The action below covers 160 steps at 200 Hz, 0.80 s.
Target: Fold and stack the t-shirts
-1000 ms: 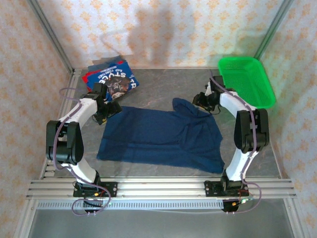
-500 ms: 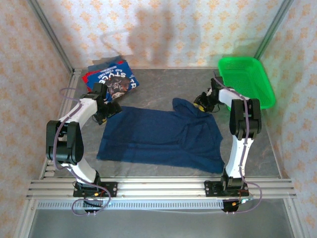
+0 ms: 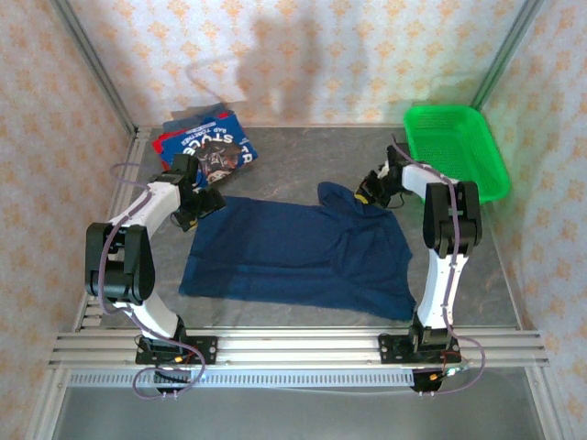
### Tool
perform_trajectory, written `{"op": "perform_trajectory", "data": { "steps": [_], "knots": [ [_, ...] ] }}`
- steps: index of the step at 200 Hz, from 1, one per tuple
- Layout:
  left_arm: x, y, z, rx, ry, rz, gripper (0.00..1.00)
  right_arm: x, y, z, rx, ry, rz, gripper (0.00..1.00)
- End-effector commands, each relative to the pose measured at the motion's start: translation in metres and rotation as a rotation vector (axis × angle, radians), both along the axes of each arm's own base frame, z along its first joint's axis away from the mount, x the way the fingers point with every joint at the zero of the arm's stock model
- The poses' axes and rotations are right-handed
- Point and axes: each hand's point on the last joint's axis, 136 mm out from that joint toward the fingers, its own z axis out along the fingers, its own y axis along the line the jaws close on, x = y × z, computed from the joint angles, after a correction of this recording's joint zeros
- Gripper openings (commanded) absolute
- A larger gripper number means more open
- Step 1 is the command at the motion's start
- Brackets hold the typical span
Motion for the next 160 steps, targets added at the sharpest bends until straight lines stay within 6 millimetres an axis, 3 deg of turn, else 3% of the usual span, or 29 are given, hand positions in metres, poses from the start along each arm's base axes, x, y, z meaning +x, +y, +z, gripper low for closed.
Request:
{"op": "perform_trajectory", "data": {
  "steps": [1,43,86,108,134,160],
  "knots": [
    [-0.004,0.008,-0.006,0.034,0.018,-0.007,0.88,0.001,0.006,0.014,0.000,-0.027,0.047,0.00],
    [-0.006,0.008,-0.007,0.034,0.021,-0.006,0.88,-0.030,0.021,0.040,-0.164,-0.135,0.291,0.00],
    [-0.006,0.008,-0.011,0.031,0.026,-0.008,0.88,-0.071,0.030,0.043,-0.356,-0.208,0.468,0.00],
    [-0.005,0.007,-0.013,0.028,0.028,-0.008,0.88,-0.089,0.045,0.043,-0.349,-0.227,0.565,0.02],
    [-0.004,0.006,-0.015,0.023,0.031,-0.008,0.88,-0.110,0.056,0.027,-0.344,-0.155,0.665,0.14],
    [-0.004,0.006,-0.017,0.021,0.035,-0.009,0.88,-0.106,0.056,0.028,-0.334,-0.159,0.615,0.38]
  ]
}}
